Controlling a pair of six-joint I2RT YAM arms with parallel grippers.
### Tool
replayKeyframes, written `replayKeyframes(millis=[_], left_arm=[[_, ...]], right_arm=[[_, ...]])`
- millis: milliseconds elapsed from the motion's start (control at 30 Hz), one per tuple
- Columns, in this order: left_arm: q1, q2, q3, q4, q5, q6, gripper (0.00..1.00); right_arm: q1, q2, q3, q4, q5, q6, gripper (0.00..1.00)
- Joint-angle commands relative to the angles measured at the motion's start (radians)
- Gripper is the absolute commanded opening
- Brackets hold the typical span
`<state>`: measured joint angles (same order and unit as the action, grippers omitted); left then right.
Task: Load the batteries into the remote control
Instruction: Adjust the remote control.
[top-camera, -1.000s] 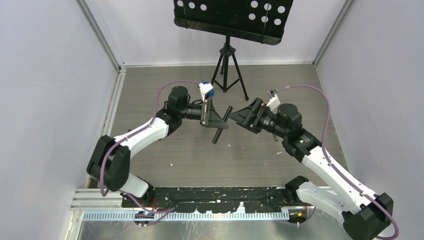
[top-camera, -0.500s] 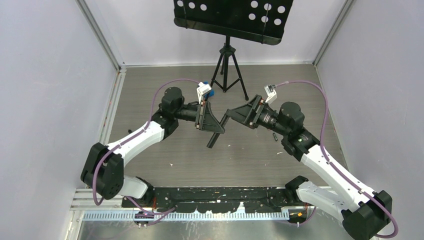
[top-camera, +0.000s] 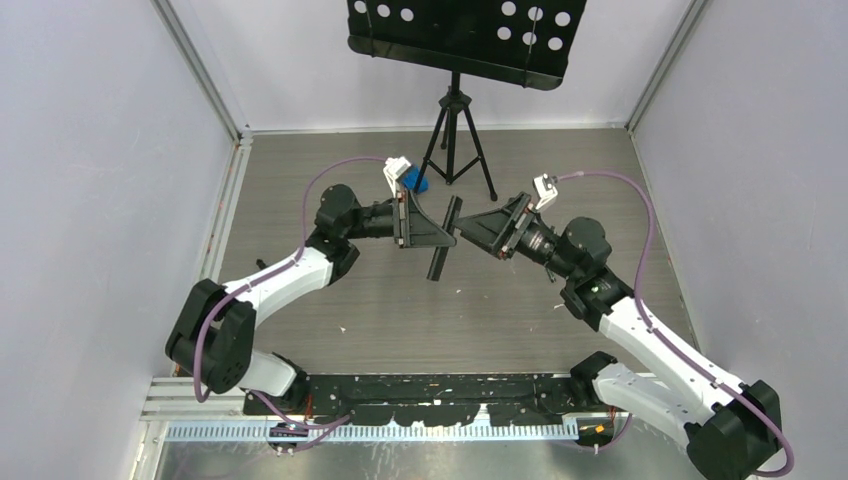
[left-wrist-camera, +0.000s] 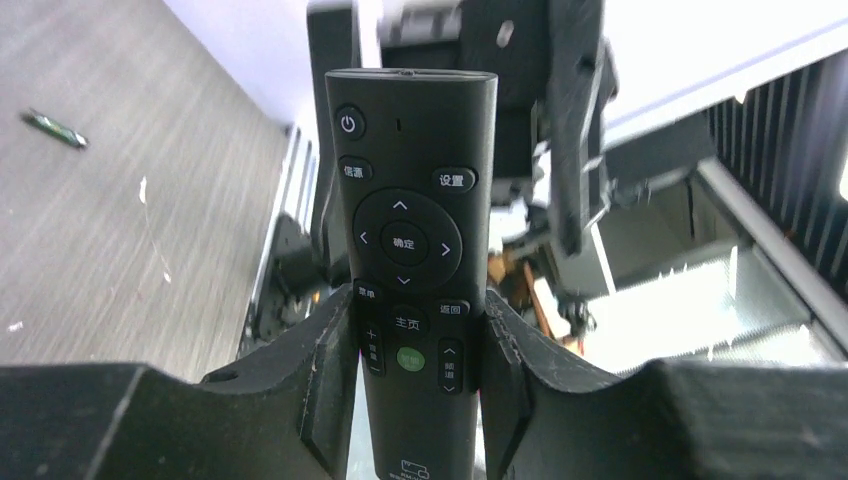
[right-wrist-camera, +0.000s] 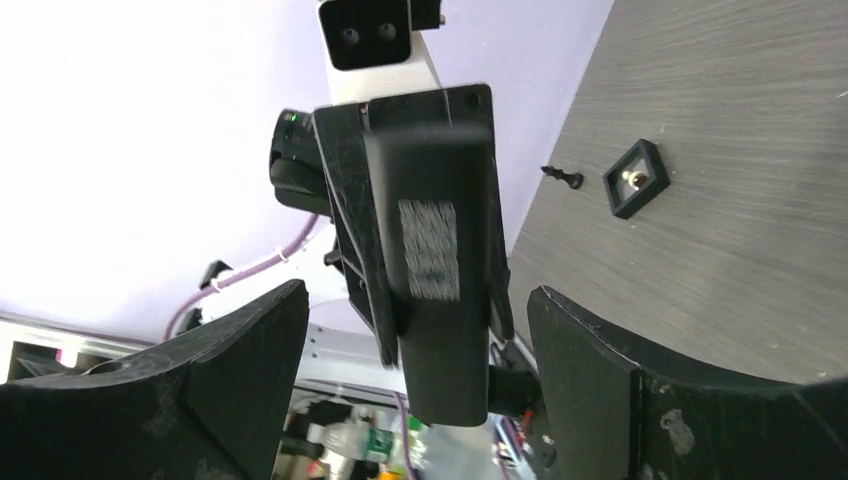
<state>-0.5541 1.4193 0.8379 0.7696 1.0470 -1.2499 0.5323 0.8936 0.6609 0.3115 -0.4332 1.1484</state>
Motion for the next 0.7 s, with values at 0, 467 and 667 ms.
replayKeyframes(millis=[0,467,667], left_arm=[[-0.004,-0.020,-0.013,0.230,-0.275,-0.120,0.10],[-0.054,0.079,0.026,0.476,-0.485,-0.358,0.10],[-0.078,0.091,0.021,0.543,-0.507,-0.384,0.11]], right_arm=[[0.029,-0.034,-0.098,0.239,0.082,0.188,0.86],[0.136,0.096,-0.103,0.562,0.123,0.328,0.83],[0.141,0.151,-0.143,0.762,0.181,0.416,0.57]])
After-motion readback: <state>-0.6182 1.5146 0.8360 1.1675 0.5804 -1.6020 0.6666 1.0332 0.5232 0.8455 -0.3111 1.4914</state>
